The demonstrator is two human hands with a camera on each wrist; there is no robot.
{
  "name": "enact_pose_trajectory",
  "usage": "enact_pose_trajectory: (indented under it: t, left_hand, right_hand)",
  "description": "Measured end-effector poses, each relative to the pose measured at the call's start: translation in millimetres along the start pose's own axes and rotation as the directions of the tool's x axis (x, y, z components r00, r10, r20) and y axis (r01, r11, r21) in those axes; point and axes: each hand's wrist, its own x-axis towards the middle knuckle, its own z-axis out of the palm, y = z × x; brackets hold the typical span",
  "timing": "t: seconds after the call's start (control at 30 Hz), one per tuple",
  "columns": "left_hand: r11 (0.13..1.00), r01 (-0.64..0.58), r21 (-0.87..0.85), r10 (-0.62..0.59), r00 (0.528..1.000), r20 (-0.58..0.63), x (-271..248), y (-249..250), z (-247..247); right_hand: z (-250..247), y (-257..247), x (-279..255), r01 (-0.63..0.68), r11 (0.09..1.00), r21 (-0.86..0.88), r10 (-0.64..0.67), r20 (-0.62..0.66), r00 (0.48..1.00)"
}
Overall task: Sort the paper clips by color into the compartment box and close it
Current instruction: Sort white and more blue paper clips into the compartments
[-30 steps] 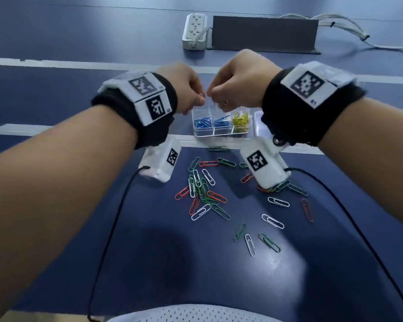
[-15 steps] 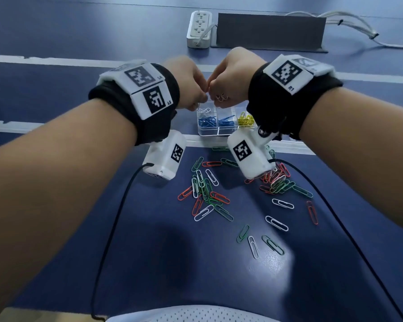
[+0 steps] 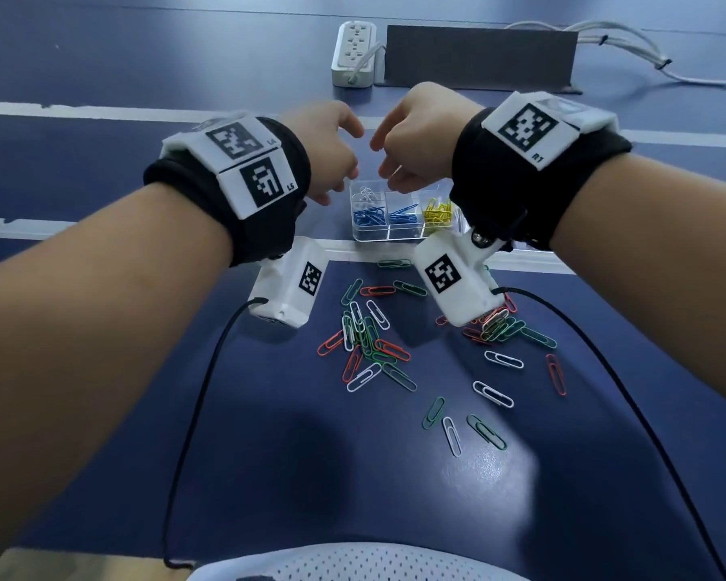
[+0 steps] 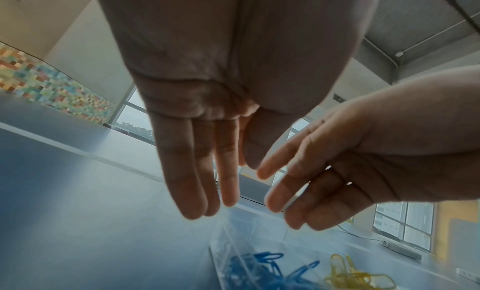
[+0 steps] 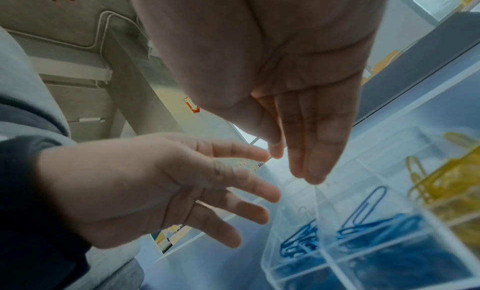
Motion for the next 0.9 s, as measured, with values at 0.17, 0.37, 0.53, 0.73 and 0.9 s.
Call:
enact_pose_trajectory:
  t: [0.17,0.37,0.53,0.73,0.9]
  left_hand:
    - [0.977,-0.120,0.174,0.125,0.992,-0.018,-9,-10,-2]
    - [0.811,-0.349,0.469,0.271,0.935,0.228,-36,-17,3]
    - [0.709,-0.512,0.485,0.315,0.845,0.432,-53,-22,17]
    - [0.591,-0.606,0.532,0.329,0.784,0.526,-53,-24,32]
    - [0.565,-0.586,0.581,0.309,0.803,0.509,-54,-22,37]
  right_hand:
    - [-5,11,-32,0.095,0.978,-0.186,-0.095,0.013,0.995]
    - [-9,40,-67,0.240,0.849,-0.470,-0.173,0.181,0.968]
    - [-8,51,-98,0.339,0.789,-0.512,-0.204,0.302,0.931]
    - [-14,58,-121,0.390,0.725,-0.567,-0.176,0.395,0.902]
    - [-12,69,-130,0.371,0.647,-0.666,-0.069,0.433,0.899]
